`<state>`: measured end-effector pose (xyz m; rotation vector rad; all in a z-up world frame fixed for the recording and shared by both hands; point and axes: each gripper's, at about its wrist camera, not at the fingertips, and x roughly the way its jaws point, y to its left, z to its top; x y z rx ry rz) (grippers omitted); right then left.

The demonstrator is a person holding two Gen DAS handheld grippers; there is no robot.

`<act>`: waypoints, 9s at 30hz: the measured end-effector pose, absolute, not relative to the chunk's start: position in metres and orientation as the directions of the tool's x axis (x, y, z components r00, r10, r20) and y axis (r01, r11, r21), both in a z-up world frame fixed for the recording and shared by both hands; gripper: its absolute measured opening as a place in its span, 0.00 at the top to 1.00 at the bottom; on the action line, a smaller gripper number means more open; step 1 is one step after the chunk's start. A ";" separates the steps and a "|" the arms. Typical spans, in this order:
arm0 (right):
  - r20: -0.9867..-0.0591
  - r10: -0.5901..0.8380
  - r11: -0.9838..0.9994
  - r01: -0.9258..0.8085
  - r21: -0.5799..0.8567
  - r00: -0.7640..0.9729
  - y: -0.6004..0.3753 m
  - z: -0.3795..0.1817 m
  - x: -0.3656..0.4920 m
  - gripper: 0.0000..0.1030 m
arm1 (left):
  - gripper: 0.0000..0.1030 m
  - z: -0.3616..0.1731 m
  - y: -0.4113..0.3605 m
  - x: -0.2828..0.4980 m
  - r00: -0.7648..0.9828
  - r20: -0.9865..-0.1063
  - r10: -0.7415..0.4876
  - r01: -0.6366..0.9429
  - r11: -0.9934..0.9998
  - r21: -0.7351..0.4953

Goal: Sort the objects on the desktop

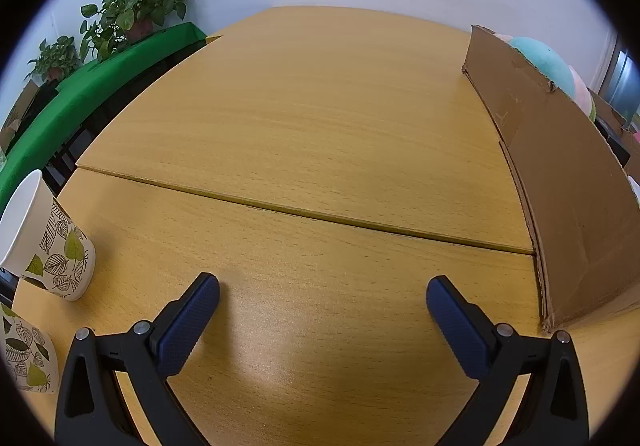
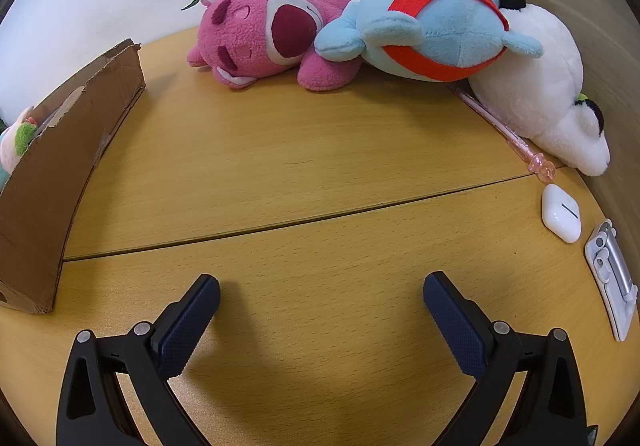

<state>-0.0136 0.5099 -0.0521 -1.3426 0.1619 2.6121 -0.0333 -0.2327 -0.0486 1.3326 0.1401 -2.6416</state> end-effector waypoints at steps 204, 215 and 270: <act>-0.799 0.168 -0.972 -0.233 -0.035 -0.577 0.471 -0.036 0.046 0.00 | 0.00 -0.046 -0.234 -0.030 -0.581 -0.806 -0.118 0.203 -0.979 -0.004; -0.636 0.031 -0.993 0.047 -0.106 -0.771 0.362 0.057 0.124 0.00 | 0.01 0.055 -0.178 0.070 -0.769 -0.639 -0.020 0.052 -0.998 -0.031; -0.763 -0.560 -0.743 0.604 0.289 -0.323 0.047 0.032 0.042 0.00 | 0.27 0.015 -0.161 0.060 -0.566 -0.623 0.540 -0.259 -0.834 -0.488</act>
